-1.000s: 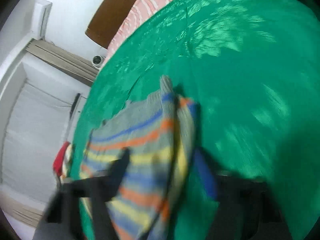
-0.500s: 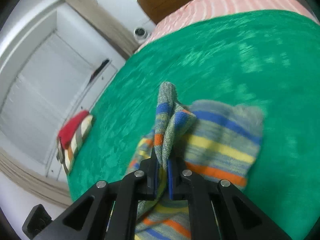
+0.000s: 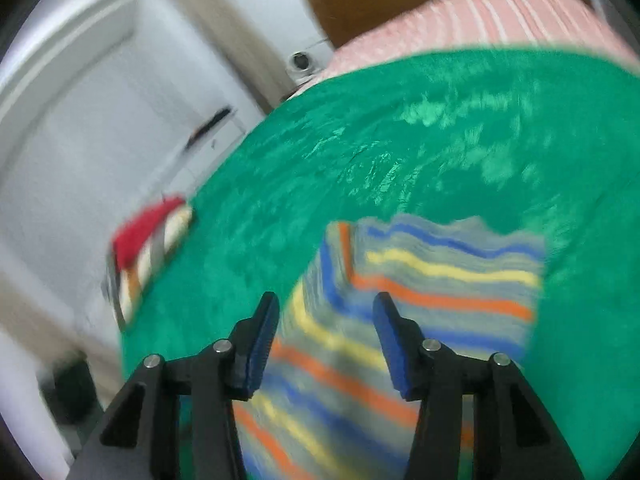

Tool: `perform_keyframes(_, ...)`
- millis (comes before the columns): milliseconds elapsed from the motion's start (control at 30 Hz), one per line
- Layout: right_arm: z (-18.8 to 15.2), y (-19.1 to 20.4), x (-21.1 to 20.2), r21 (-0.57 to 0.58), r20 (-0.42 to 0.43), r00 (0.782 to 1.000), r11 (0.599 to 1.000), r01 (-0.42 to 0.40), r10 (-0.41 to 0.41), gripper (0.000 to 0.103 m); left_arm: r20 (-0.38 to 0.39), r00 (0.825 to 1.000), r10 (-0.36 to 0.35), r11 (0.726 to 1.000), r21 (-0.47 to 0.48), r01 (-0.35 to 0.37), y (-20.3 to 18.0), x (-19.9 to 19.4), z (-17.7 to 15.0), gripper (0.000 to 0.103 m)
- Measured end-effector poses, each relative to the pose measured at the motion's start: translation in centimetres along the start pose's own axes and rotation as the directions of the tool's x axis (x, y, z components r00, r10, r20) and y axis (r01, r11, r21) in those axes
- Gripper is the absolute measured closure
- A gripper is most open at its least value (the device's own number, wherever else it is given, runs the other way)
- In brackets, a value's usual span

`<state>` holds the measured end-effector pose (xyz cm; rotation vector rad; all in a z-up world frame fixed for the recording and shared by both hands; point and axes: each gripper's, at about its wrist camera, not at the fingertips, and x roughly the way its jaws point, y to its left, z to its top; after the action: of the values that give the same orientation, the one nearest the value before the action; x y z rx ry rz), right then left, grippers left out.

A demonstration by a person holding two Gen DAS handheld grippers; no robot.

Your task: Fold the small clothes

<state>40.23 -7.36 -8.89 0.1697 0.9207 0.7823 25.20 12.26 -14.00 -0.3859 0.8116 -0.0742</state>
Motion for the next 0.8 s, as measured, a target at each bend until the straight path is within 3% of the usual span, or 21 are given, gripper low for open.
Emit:
perform_keyframes(67, -2.6, 1.5, -2.3, -0.117, -0.036, 0.999, 0.993, 0.006, -0.011, 0.056, -0.051, 0.998, 0.039, 0.998, 0.05, -0.036, -1.0, 1.9, -0.2, 0.066)
perform_keyframes(100, -4.5, 1.8, -2.9, -0.151, -0.064, 0.998, 0.989, -0.002, -0.008, 0.057, -0.088, 0.993, 0.082, 0.995, 0.057, -0.077, -0.7, 3.3, -0.2, 0.082)
perform_keyframes(167, -9.3, 0.8, -2.2, -0.168, -0.175, 0.979, 0.983, 0.078, -0.107, 0.062, -0.128, 0.988, 0.086, 0.996, 0.032, -0.082, -0.1, 4.4, -1.0, 0.08)
perform_keyframes(200, -11.0, -0.2, -1.6, -0.171, -0.224, 0.959, 0.976, 0.137, -0.174, 0.072, -0.121, 0.988, 0.098, 0.995, 0.03, -0.095, 0.0, 3.7, -1.0, 0.07)
perform_keyframes(233, -12.8, -0.8, -2.2, -0.163, -0.214, 0.951, 0.968, 0.19, -0.223, 0.073, -0.108, 0.986, 0.129, 0.992, 0.03, -0.126, -0.3, 2.4, -1.1, 0.064)
perform_keyframes(267, -13.5, -0.8, -3.5, -0.14, -0.171, 0.959, 0.969, 0.204, -0.227, 0.073, -0.087, 0.986, 0.144, 0.989, 0.032, -0.142, -0.5, 1.0, -1.2, 0.055)
perform_keyframes(333, -15.3, -0.3, -8.0, -0.043, -0.05, 0.973, 0.974, 0.224, -0.226, 0.053, -0.045, 0.99, 0.133, 0.99, 0.06, -0.13, -0.8, -1.9, -1.4, 0.041)
perform_keyframes(367, -16.3, 0.0, -10.2, -0.003, 0.012, 0.976, 0.976, 0.217, -0.217, 0.047, -0.027, 0.992, 0.123, 0.989, 0.081, -0.121, -1.0, -3.9, -1.9, 0.039)
perform_keyframes(433, -19.3, 0.6, -15.0, 0.08, 0.135, 0.965, 0.974, 0.214, -0.223, 0.034, 0.002, 0.992, 0.122, 0.985, 0.122, -0.122, -1.4, -7.2, -2.4, 0.034)
perform_keyframes(500, -22.6, 1.1, -18.3, 0.151, 0.202, 0.949, 0.965, 0.213, -0.241, 0.034, 0.038, 0.993, 0.108, 0.982, 0.154, -0.112, -1.9, -10.5, -3.6, 0.029)
perform_keyframes(633, -28.0, 1.6, -22.3, 0.225, 0.218, 0.918, 0.932, 0.283, -0.331, 0.033, 0.085, 0.994, 0.069, 0.98, 0.18, -0.083, -2.1, -13.8, -5.7, 0.021)
perform_keyframes(800, -27.7, 2.1, -24.5, 0.207, 0.2, 0.907, 0.921, 0.33, -0.37, 0.033, 0.069, 0.997, -0.019, 0.991, 0.134, 0.01, -2.4, -14.6, -8.3, 0.021)
